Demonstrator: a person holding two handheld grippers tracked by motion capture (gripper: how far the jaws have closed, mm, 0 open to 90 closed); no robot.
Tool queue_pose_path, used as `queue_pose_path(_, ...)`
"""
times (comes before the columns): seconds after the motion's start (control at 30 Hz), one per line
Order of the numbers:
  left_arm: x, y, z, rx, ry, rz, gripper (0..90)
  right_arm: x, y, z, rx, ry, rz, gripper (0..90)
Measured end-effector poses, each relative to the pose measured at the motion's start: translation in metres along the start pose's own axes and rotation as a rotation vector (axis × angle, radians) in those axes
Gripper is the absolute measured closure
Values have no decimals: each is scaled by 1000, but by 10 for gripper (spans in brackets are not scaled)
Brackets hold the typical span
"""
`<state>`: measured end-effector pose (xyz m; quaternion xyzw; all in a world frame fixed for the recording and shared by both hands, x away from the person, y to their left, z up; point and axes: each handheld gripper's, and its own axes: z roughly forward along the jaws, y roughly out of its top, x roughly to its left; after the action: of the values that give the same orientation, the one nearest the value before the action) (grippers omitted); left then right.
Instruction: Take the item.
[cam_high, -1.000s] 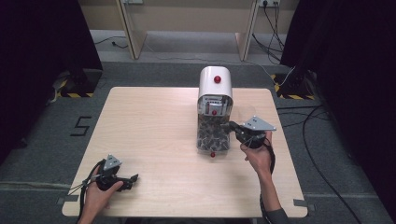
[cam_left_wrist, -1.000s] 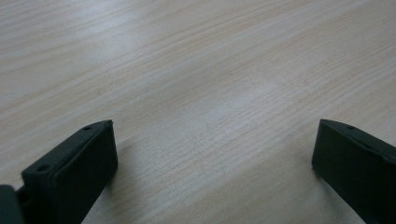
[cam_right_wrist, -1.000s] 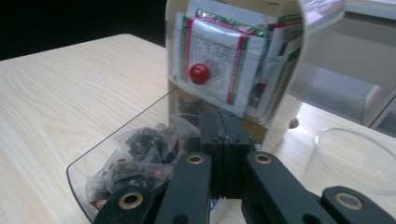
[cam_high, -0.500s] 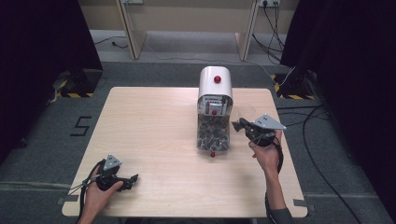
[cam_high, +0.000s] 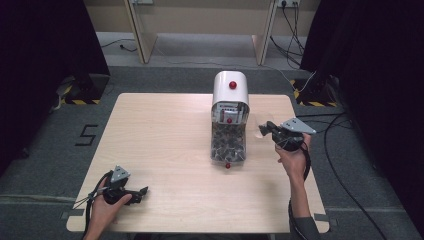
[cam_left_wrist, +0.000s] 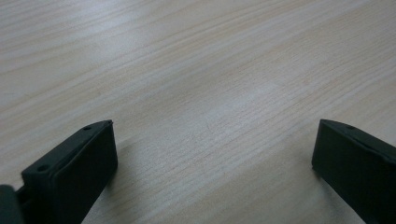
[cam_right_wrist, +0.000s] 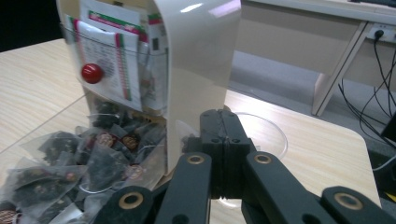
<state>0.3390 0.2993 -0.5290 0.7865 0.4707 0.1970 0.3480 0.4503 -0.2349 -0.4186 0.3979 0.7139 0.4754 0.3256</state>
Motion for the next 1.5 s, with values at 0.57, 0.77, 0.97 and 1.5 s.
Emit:
queue_pose_path(0.57, 0, 0, 0, 0, 0, 0, 0, -19, 21, 5, -6, -35, 9, 900)
queue_pose_path(0.77, 0, 0, 0, 0, 0, 1, 0, -24, 29, 11, 1, -45, 20, 900)
queue_pose_path(0.97, 0, 0, 0, 0, 0, 1, 0, -27, 31, 21, 17, -53, 20, 900)
queue_pose_path(1.5, 0, 0, 0, 0, -2, 1, 0, -34, 29, 48, 63, -81, 44, 900)
